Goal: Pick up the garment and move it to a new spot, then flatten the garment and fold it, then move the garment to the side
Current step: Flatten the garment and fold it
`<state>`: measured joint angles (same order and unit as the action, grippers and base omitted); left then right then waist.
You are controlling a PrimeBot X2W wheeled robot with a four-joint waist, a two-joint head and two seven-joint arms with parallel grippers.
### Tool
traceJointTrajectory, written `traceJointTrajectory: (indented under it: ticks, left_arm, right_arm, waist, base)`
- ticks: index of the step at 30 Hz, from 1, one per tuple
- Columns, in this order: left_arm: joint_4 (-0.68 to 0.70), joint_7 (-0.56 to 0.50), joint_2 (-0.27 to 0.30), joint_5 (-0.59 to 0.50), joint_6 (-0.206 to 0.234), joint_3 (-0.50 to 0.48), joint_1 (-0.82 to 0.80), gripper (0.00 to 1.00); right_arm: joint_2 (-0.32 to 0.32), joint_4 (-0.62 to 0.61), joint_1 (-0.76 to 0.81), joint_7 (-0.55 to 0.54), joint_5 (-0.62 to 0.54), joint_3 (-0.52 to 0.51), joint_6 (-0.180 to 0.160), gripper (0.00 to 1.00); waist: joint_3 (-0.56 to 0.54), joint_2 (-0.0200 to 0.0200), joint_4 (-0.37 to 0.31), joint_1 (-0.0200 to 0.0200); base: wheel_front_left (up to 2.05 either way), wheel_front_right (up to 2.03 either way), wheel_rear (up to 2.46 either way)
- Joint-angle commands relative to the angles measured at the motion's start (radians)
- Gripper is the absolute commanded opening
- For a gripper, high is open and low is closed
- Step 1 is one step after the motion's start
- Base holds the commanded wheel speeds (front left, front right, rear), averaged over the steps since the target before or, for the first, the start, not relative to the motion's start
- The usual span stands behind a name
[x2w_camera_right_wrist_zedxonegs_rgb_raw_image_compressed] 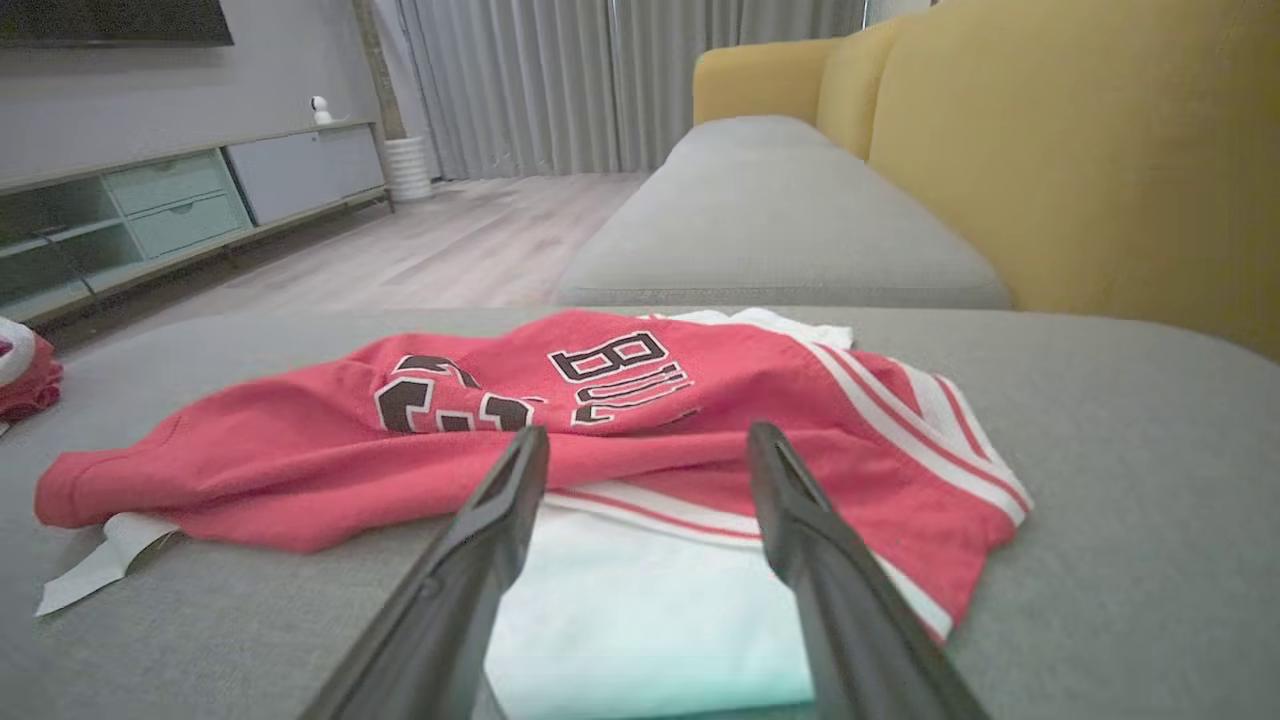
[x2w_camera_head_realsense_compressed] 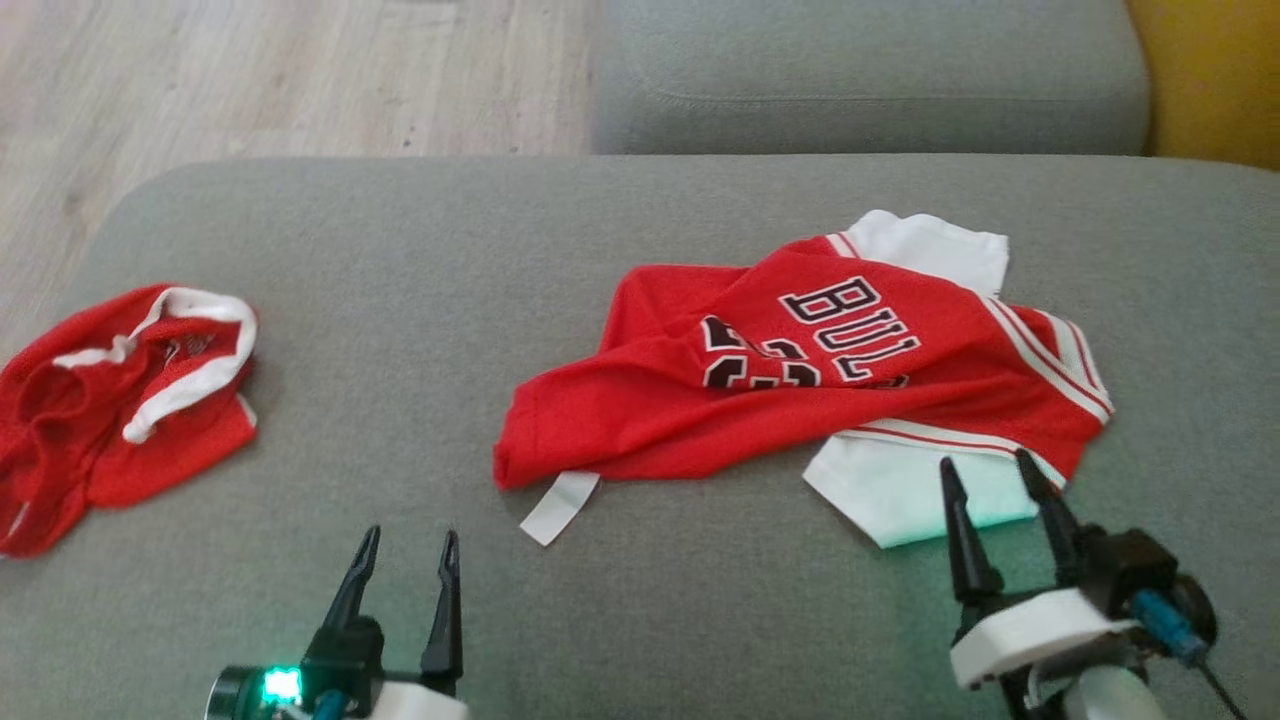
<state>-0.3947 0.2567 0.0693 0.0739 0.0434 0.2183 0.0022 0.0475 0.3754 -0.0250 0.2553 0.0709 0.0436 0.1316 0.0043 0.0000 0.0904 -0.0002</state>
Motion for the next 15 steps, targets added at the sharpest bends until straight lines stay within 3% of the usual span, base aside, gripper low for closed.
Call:
traceJointTrajectory:
  ticks: [1,5,11,15]
  left_arm:
    - [0.036,0.005,-0.003,0.005,-0.003,-0.044,-0.027,1.0]
    - [0.036,0.005,-0.009,0.021,-0.033,-0.054,-0.018,1.0]
    - [-0.025,0.005,-0.016,0.073,-0.134,-0.033,-0.086,1.0]
    - [-0.096,0.005,-0.017,0.11,-0.162,-0.027,-0.17,1.0]
  right_arm:
    - [0.003,-0.025,-0.023,0.006,0.01,0.03,-0.001,1.0]
    - [0.003,-0.022,-0.022,0.006,0.032,0.05,-0.001,1.0]
    - [0.003,-0.014,-0.042,0.006,0.046,0.072,-0.001,1.0]
    - [0.003,-0.008,-0.063,0.006,0.053,0.084,-0.001,1.0]
  waist:
    - [-0.009,0.0,-0.013,0.0002]
    - [-0.003,0.0,-0.034,0.0002]
    - [0.04,0.0,-0.064,0.0002]
    - [0.078,0.0,-0.089,0.0002]
  base:
    - [0.0,0.0,0.0]
    - [0.0,0.0,0.0]
    - [0.0,0.0,0.0]
    - [0.0,0.0,0.0]
